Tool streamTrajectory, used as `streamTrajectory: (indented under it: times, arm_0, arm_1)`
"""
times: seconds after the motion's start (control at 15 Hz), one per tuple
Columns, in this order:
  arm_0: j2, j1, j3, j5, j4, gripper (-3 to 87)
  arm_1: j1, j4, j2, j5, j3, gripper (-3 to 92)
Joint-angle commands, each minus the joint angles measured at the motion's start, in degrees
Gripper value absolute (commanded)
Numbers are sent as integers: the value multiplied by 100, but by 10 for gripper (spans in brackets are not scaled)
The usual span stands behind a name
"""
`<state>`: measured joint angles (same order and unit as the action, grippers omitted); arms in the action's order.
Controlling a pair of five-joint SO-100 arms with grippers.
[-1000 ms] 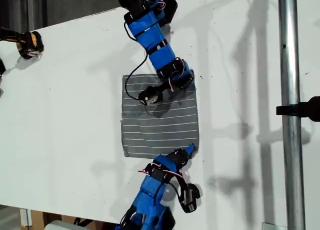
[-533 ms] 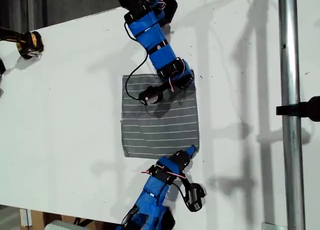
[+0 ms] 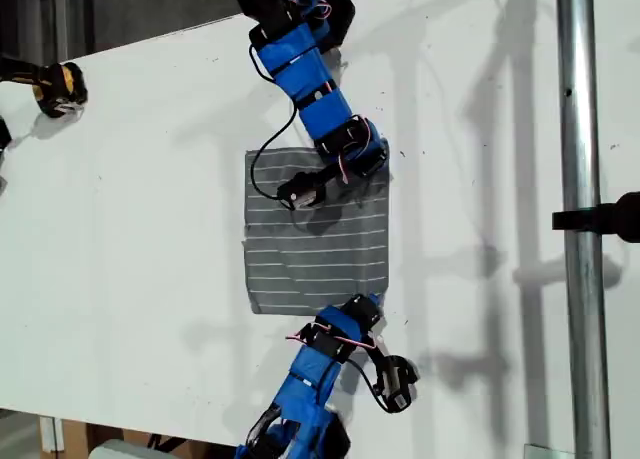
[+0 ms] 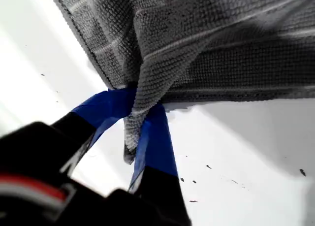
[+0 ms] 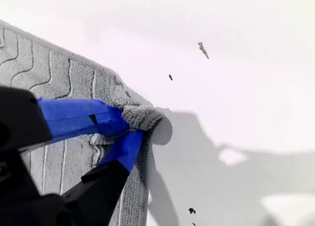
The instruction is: Grasp corners of a towel and fold twice.
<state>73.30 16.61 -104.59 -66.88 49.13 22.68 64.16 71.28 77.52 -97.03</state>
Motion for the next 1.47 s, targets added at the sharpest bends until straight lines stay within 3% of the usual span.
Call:
streamTrajectory:
  times: [0.0,0.07,0.33,0.6,0.87,1.4]
  arm_0:
    - [149,26,26,-123,264,-14]
    - [352,18,26,-264,448,-14]
    - [1793,123,-62,369,905,-15]
    - [3357,255,-431,527,1292,-15]
    - [3744,176,-563,571,1274,-15]
    - [4500,-2698,-1125,2602,1415,-15]
  arm_1:
    - [97,237,62,-18,246,-1]
    - [105,483,123,-26,448,-1]
    - [281,1529,773,-53,1248,-1]
    - [580,1775,1450,-334,1608,-1]
    - [457,1793,1494,-659,1740,-1]
    - [-2171,2549,2355,-1986,1169,-1]
